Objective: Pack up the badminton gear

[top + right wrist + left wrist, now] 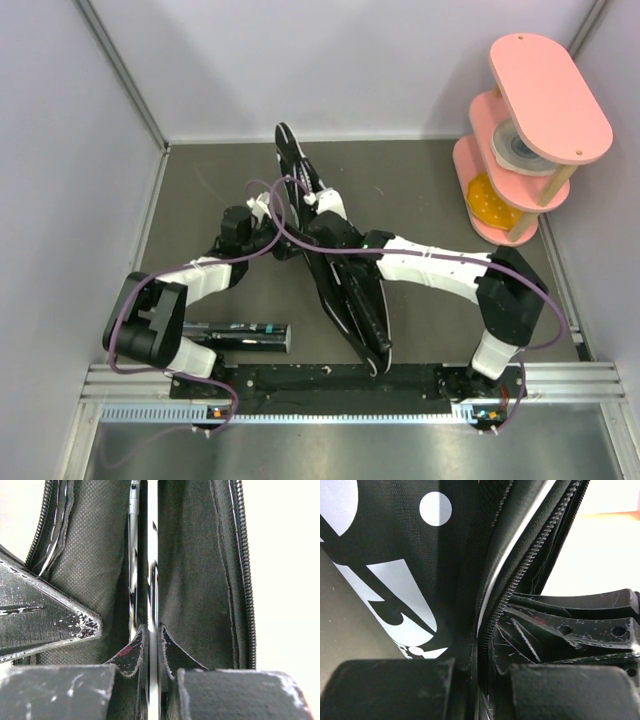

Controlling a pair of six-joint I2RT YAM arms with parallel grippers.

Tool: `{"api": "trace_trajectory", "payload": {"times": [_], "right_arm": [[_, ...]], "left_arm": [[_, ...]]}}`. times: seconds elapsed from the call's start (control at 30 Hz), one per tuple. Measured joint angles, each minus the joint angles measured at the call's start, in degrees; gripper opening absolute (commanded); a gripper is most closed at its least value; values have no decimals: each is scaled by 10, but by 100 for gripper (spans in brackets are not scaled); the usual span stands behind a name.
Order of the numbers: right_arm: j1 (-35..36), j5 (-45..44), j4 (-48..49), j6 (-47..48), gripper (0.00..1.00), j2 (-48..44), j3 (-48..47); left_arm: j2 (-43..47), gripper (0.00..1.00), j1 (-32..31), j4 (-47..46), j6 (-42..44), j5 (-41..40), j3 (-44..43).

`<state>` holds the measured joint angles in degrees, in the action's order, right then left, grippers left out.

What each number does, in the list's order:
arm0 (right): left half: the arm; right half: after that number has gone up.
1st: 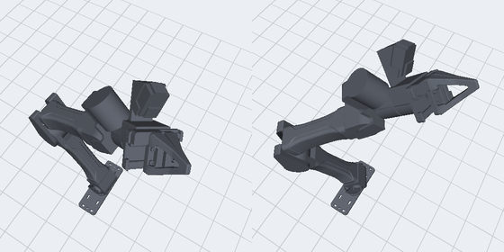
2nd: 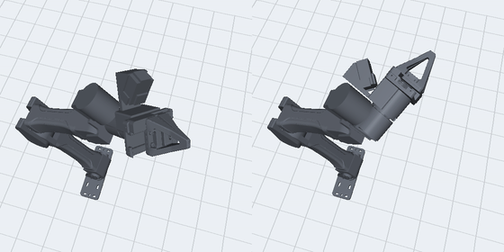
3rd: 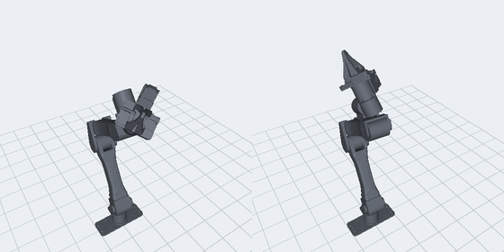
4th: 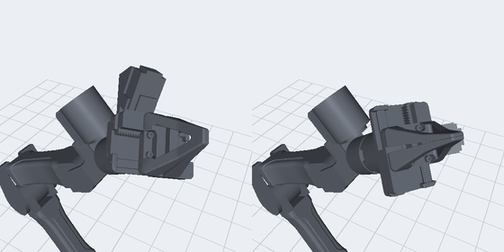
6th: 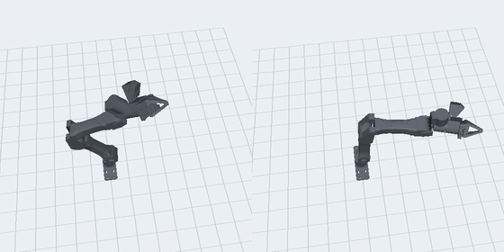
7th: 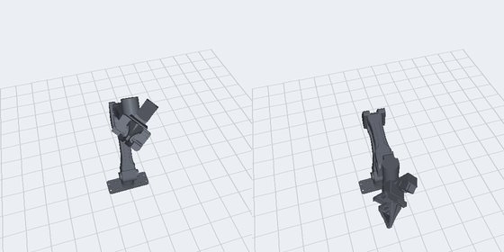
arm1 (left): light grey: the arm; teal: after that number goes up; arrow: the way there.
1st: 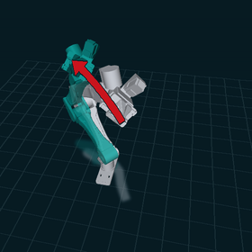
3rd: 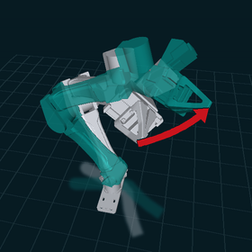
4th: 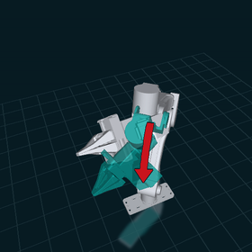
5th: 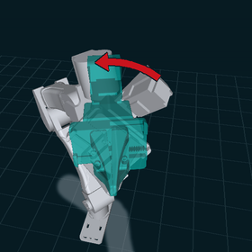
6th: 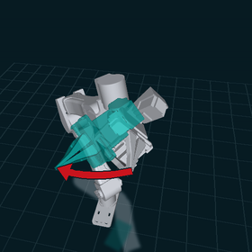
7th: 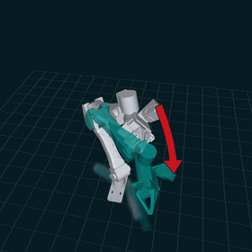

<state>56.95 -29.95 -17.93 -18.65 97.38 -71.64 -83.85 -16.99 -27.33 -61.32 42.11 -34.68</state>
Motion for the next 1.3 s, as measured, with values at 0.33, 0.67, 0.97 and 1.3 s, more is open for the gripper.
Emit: {"api": "trace_trajectory", "payload": {"times": [0.33, 0.67, 0.97, 1.3], "right_arm": [[6, -27, 64, 18, 0, 50, 1], [10, -44, 131, 31, 6, 82, 33], [4, -47, 85, 20, 71, 71, 7], [-15, 92, -2, 52, 84, -78, -39]], "left_arm": [[11, 0, 3, -11, 1, -21, 2], [20, 0, 12, -5, 9, -21, 8], [25, 0, 16, 27, 25, 3, 8], [34, 0, 15, 59, 45, 18, 7]]}}
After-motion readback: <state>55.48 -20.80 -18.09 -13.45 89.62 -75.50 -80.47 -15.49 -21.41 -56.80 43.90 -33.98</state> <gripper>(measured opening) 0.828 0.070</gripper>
